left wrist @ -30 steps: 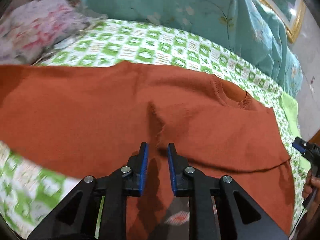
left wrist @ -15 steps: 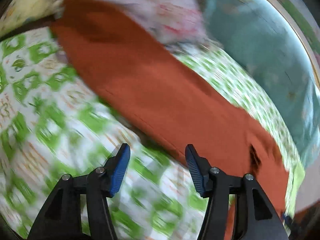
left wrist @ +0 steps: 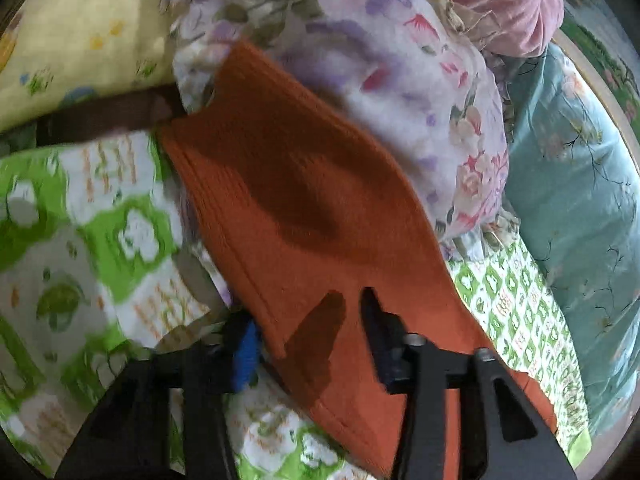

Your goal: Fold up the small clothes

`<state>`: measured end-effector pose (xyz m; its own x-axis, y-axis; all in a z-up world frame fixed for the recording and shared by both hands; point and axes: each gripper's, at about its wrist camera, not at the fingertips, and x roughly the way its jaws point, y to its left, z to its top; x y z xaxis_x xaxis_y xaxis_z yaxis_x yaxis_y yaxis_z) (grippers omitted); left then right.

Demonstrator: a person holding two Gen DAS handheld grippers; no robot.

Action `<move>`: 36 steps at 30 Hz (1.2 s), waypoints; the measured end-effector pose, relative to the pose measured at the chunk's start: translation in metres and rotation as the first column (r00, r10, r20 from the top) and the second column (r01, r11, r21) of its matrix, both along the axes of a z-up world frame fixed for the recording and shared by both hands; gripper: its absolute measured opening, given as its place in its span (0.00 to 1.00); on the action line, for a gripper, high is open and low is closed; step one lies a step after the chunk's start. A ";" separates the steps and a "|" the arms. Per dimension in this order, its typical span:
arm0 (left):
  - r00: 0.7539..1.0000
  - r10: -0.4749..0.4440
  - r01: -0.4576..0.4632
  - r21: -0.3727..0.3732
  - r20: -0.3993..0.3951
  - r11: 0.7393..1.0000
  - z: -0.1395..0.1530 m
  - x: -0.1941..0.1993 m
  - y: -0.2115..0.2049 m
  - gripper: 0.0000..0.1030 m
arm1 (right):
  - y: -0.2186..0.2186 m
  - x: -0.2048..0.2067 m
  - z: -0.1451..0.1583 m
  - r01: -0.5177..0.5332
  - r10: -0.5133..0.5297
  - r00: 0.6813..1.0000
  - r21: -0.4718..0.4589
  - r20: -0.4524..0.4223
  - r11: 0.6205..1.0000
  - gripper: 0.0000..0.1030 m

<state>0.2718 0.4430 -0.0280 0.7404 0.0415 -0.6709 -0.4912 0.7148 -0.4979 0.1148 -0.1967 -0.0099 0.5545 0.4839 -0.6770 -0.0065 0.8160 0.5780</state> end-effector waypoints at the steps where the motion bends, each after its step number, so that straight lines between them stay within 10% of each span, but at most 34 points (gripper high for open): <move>1: 1.000 -0.009 0.009 0.009 -0.001 1.000 0.002 0.001 0.000 0.18 | 0.001 -0.001 -0.001 -0.002 0.002 1.000 0.001 -0.002 1.000 0.54; 8: 0.982 -0.165 0.150 0.155 0.089 0.976 0.043 -0.017 -0.063 0.02 | 0.001 -0.007 -0.003 -0.001 0.001 1.000 0.020 0.002 1.000 0.54; 16: 0.872 -0.465 0.423 0.243 0.153 0.873 0.084 -0.012 -0.226 0.02 | -0.017 -0.023 0.006 0.035 -0.037 0.999 0.053 0.032 0.998 0.54; 32: 0.510 -0.859 0.814 0.349 -0.043 0.465 0.038 -0.014 -0.537 0.04 | -0.105 -0.069 -0.003 0.246 -0.249 0.969 0.111 0.008 0.963 0.54; 36: 0.455 -0.877 0.855 0.351 -0.155 0.382 0.006 -0.017 -0.564 0.14 | -0.114 -0.070 -0.009 0.289 -0.291 0.957 0.118 -0.006 0.950 0.54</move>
<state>0.2551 -0.1207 -0.0220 0.5393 -0.4375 -0.7196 0.5114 0.8490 -0.1330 0.0445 -0.3110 -0.0186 0.6897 0.3762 -0.6188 0.2137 0.7107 0.6702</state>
